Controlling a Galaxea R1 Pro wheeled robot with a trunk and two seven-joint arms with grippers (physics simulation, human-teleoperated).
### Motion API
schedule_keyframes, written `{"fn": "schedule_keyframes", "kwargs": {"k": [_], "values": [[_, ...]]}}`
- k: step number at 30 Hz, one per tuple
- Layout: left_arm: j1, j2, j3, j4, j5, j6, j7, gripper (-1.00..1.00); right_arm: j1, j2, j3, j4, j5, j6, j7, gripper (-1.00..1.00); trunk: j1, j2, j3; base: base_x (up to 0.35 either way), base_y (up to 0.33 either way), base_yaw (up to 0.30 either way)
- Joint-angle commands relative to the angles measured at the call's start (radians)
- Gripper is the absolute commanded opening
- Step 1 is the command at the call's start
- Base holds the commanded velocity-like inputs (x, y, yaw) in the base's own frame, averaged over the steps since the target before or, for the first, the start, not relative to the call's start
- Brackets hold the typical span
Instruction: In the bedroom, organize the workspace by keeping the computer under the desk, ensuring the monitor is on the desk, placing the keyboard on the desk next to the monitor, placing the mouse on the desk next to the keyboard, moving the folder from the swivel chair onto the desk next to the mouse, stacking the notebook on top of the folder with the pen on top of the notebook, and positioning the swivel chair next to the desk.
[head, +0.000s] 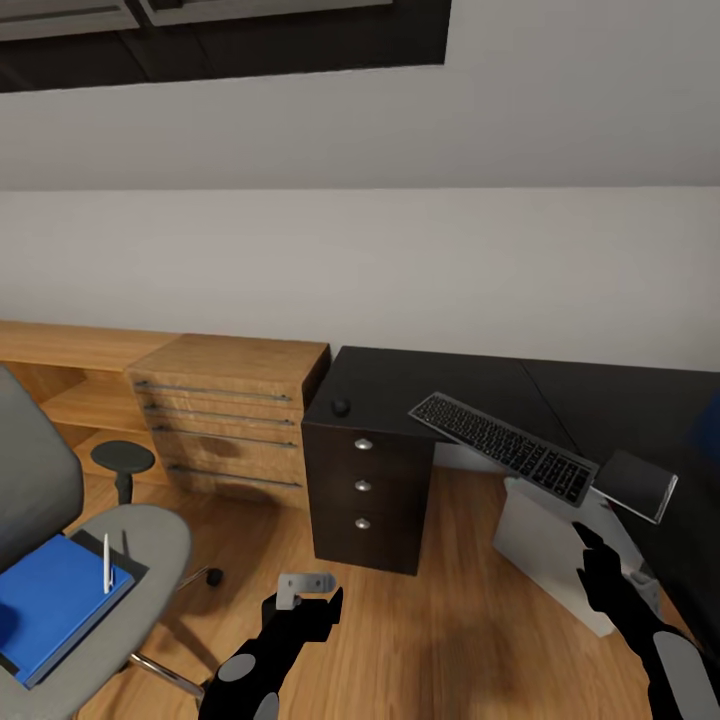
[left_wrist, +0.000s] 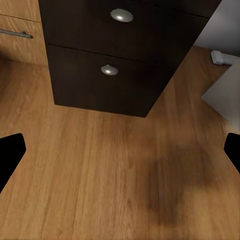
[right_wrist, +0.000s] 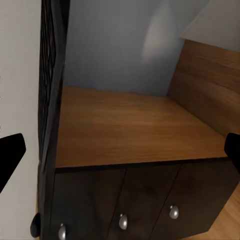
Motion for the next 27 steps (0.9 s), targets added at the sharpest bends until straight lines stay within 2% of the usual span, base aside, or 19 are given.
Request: {"fn": "schedule_keyframes", "kwargs": {"k": [1,18,22,27], "values": [[-0.001,0.000,-0.002,-0.001,0.010,0.003,0.009,1.00,-0.001,0.001,-0.003,0.000,-0.003,0.006,0.006,1.00,0.004,-0.008,-0.004,0.000,0.000,0.000],[-0.001,0.000,-0.003,-0.001,0.011,0.003,0.009,1.00,-0.001,0.006,-0.002,-0.002,-0.008,0.007,0.019,1.00,0.069,-0.127,-0.057,0.000,0.000,0.000],[-0.001,0.000,-0.003,-0.001,0.011,0.003,0.009,1.00,-0.001,0.006,-0.001,-0.004,-0.051,0.008,0.019,1.00,0.084,-0.155,-0.070,0.000,0.000,0.000],[-0.001,0.001,-0.003,-0.001,0.010,0.003,0.009,1.00,-0.001,0.005,-0.002,-0.005,-0.118,0.008,0.018,1.00,0.084,-0.155,-0.070,0.000,0.000,0.000]]}}
